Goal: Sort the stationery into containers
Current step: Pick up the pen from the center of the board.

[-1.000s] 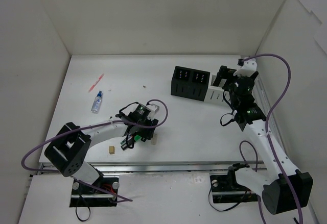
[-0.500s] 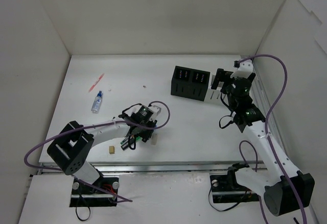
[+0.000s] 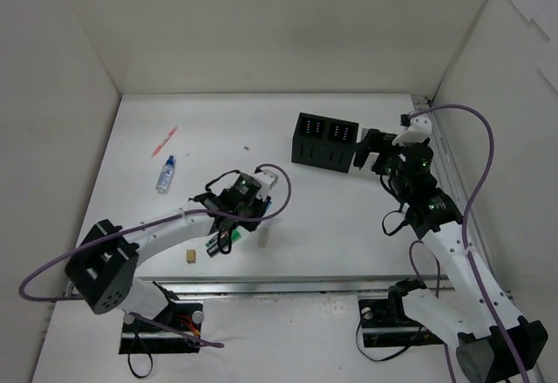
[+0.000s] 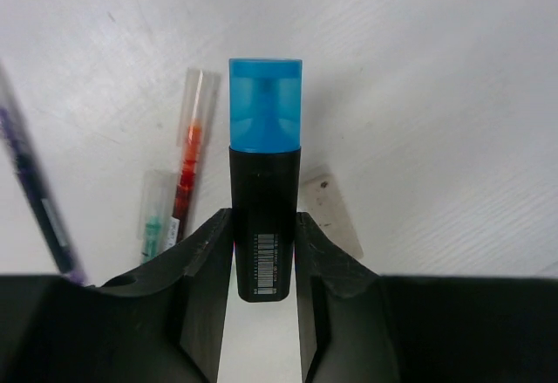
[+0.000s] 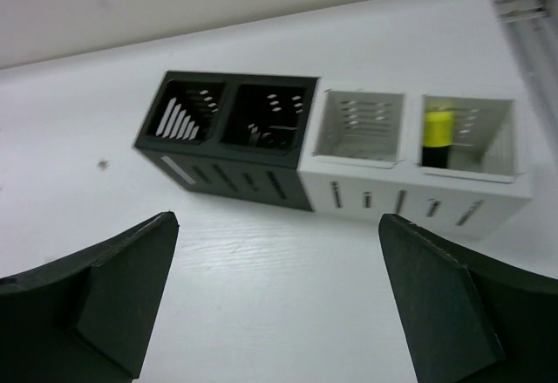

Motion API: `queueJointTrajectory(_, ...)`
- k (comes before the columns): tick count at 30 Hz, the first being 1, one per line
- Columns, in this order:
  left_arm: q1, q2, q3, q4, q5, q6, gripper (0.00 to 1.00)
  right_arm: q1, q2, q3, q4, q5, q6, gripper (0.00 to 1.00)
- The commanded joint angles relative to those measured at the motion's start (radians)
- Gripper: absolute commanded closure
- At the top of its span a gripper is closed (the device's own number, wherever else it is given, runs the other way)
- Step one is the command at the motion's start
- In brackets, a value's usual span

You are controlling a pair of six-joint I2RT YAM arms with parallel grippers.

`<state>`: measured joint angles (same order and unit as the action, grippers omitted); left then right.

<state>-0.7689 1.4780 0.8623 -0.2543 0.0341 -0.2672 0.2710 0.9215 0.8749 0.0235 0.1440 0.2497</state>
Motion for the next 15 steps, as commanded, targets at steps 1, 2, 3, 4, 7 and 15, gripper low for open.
queueJointTrajectory(1,-0.006,-0.151,0.102,0.058,-0.027,0.086,1.00,0.026,0.020,-0.002,0.021,-0.217,0.092,0.02)
queueJointTrajectory(2,-0.006,-0.168,0.109,0.078,0.001,0.101,1.00,0.030,0.048,-0.002,0.027,-0.294,0.098,0.02)
queueJointTrajectory(3,-0.006,-0.194,0.119,0.084,0.019,0.115,0.97,0.057,0.066,-0.013,0.065,-0.322,0.112,0.02)
queueJointTrajectory(4,-0.015,-0.203,0.127,0.090,0.032,0.129,0.95,0.069,0.082,-0.019,0.096,-0.361,0.131,0.02)
queueJointTrajectory(7,-0.024,-0.219,0.149,0.093,0.064,0.152,0.95,0.134,0.154,-0.036,0.231,-0.452,0.193,0.02)
queueJointTrajectory(15,-0.033,-0.220,0.185,0.105,0.067,0.155,0.95,0.307,0.350,-0.008,0.424,-0.403,0.304,0.02)
